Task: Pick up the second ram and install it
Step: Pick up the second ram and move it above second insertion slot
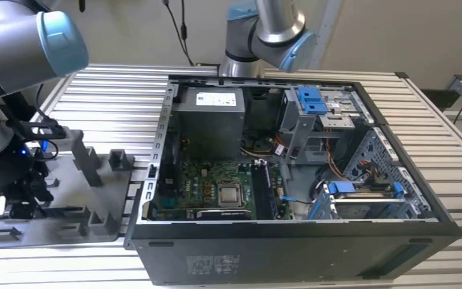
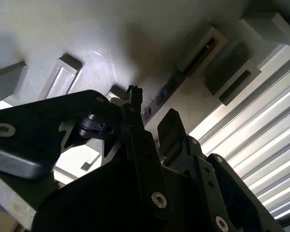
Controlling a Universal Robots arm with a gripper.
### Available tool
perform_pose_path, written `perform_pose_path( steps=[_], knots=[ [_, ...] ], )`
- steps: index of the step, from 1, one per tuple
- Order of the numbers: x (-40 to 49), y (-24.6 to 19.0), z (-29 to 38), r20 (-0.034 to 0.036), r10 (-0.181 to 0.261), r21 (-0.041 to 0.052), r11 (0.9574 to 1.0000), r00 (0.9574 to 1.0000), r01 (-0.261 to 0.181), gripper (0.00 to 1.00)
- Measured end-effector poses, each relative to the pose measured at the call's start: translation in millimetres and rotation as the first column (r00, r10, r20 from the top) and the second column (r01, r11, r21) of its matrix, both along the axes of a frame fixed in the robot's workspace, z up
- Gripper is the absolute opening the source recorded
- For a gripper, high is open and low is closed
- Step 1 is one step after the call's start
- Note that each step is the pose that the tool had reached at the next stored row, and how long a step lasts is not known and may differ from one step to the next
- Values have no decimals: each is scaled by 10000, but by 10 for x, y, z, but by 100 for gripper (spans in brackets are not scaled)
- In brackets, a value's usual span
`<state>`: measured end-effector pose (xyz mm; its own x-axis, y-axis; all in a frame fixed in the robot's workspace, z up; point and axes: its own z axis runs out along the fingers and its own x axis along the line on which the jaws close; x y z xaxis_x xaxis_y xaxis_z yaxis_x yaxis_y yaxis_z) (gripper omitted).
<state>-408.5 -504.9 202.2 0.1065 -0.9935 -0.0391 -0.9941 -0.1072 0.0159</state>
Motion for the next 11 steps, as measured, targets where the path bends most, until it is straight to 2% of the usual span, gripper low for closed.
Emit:
perform_pose_path(
  steps=[11],
  knots=[
    [2, 0, -21, 9, 20, -16, 10000, 10000, -20, 42]
  ],
)
